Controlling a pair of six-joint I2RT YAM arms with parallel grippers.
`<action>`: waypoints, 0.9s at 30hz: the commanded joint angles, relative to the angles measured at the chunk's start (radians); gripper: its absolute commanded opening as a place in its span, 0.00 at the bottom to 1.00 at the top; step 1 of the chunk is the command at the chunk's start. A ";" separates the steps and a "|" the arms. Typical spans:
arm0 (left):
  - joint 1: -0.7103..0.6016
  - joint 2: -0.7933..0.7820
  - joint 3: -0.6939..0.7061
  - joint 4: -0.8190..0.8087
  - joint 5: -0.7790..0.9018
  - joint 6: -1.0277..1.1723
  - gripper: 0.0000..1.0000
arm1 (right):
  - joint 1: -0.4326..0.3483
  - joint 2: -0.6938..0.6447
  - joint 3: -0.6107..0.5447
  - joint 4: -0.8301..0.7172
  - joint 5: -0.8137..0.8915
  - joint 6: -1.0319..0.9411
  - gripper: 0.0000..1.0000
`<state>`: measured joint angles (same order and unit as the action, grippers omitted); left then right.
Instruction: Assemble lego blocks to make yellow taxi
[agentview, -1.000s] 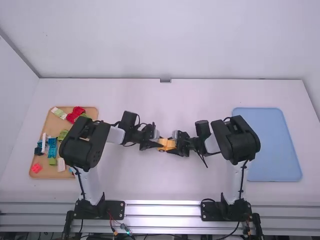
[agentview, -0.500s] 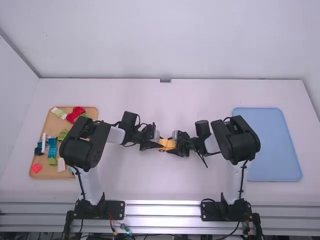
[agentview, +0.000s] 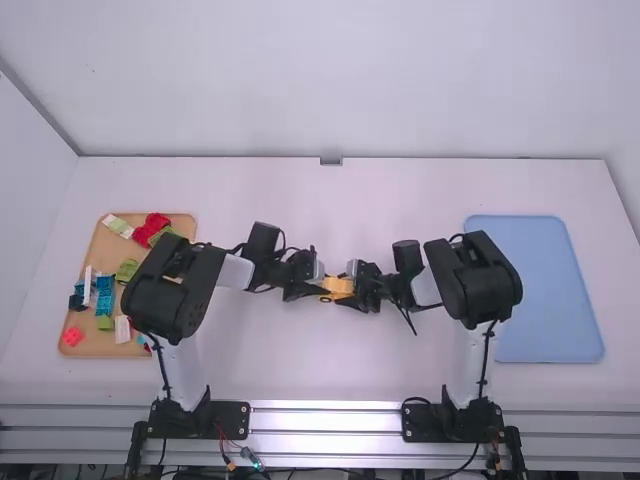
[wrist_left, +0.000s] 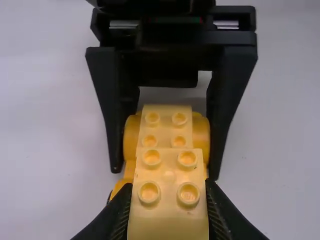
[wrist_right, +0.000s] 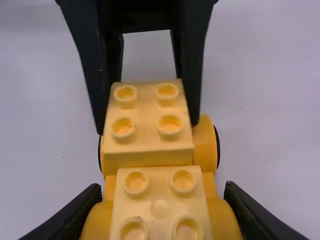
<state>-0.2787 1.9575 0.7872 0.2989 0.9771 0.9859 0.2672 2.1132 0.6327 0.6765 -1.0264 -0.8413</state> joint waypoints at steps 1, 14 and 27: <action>-0.016 0.006 0.005 0.002 -0.048 -0.031 0.02 | 0.008 0.011 0.002 -0.011 0.002 0.004 0.42; -0.028 0.006 0.004 -0.033 -0.043 -0.025 0.07 | 0.008 0.011 0.002 -0.007 0.002 0.003 0.42; -0.033 0.006 0.004 -0.029 0.022 -0.025 0.51 | 0.008 0.011 0.002 -0.008 0.002 0.003 0.43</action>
<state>-0.3061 1.9568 0.7963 0.2737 0.9752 0.9615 0.2695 2.1132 0.6327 0.6765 -1.0264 -0.8379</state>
